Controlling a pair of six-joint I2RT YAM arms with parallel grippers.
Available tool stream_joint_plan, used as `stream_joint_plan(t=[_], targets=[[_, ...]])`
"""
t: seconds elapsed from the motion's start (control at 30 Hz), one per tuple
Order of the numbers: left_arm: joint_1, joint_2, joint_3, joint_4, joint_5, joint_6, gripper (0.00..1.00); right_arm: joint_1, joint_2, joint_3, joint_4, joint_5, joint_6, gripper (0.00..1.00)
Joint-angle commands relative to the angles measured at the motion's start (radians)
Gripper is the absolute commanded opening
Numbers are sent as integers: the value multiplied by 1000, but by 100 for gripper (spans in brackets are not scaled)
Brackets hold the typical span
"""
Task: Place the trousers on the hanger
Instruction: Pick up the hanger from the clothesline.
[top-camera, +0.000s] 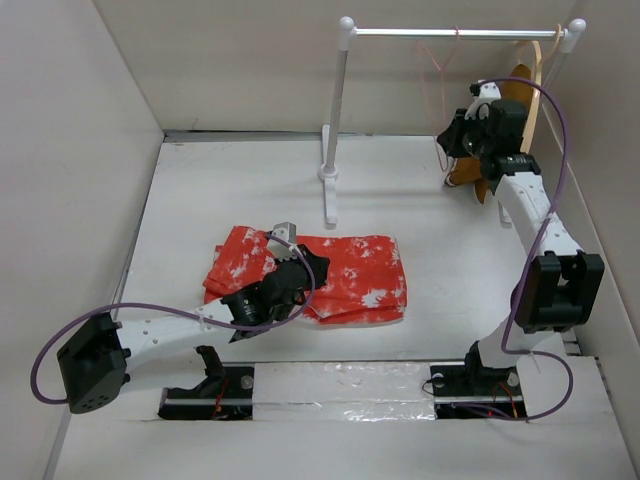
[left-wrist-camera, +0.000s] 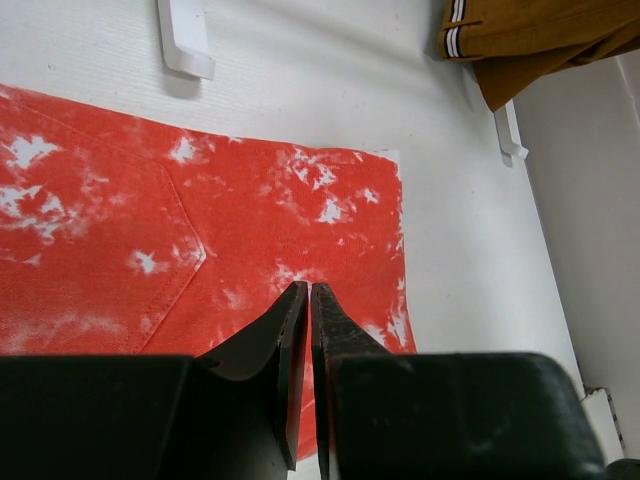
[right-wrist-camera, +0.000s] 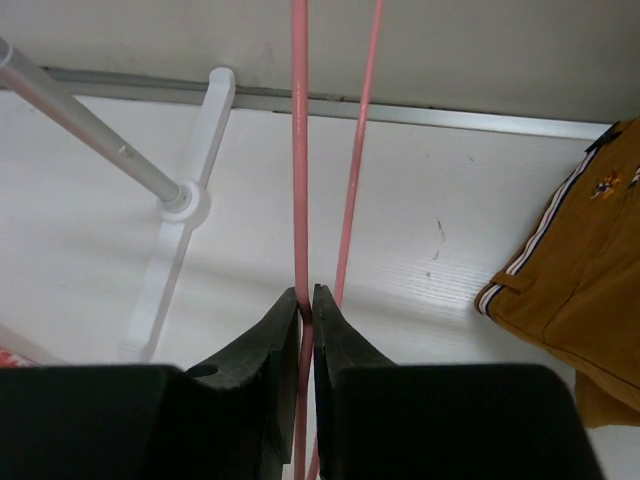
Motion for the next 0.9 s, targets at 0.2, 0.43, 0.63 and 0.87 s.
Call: stream_joint_plan(t=[0.2, 0.43, 0.63, 0.87], targets=[[-4, -16, 47, 6, -10, 9, 12, 101, -94, -36, 142, 109, -5, 0], [-4, -11, 126, -13, -13, 78, 28, 146, -218, -120, 191, 247, 9, 0], [-4, 1, 241, -23, -13, 170, 33, 166, -307, -265, 199, 285, 46, 0], [-4, 87, 427, -43, -6, 286, 39, 246, -387, -491, 205, 388, 96, 0]])
